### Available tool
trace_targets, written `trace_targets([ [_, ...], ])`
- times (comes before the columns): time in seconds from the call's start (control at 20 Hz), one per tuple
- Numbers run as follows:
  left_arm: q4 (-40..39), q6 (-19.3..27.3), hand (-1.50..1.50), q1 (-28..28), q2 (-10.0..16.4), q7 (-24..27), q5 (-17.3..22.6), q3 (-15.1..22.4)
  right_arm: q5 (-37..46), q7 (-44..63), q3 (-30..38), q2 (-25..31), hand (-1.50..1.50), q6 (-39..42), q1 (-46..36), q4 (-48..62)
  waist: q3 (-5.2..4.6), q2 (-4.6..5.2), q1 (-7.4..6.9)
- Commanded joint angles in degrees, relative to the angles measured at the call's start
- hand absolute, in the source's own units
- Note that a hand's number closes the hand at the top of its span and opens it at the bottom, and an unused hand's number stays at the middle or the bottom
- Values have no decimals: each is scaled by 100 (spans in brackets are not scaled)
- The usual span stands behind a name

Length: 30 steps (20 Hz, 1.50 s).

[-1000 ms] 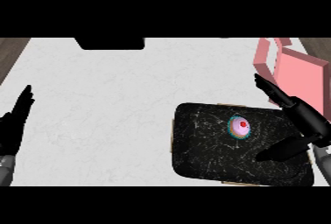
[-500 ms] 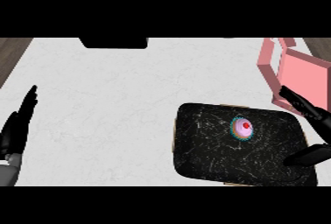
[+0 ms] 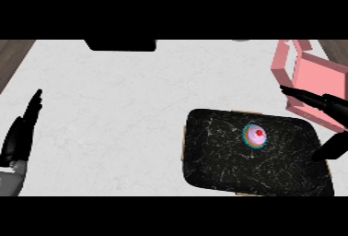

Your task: Pick the cupcake from the tray and place it in the cardboard box

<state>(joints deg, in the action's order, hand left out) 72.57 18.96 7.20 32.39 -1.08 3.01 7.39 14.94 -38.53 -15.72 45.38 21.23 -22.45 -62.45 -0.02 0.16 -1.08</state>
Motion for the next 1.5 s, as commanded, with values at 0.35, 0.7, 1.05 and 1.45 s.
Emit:
trace_targets([
  [0.35, -310, -215, 0, 33, -126, 119, -139, -318, 1294, 1261, -726, -519, -150, 799, -732, -154, -1, -9, 86],
  [0.7, 313, -465, 0, -156, -107, -274, -348, -593, 1975, 1394, -440, -946, -150, 885, -802, -151, 2, -18, 83],
  [1.05, 857, -376, 0, -199, -418, -808, -708, -555, 2459, 1390, -380, -1222, -150, 974, -534, -215, 3, -23, 94],
  [1.45, 108, -811, 0, -2, -512, -239, -795, -992, 2467, 1216, -93, -1598, -150, 1375, -157, -908, 0, -22, 125],
])
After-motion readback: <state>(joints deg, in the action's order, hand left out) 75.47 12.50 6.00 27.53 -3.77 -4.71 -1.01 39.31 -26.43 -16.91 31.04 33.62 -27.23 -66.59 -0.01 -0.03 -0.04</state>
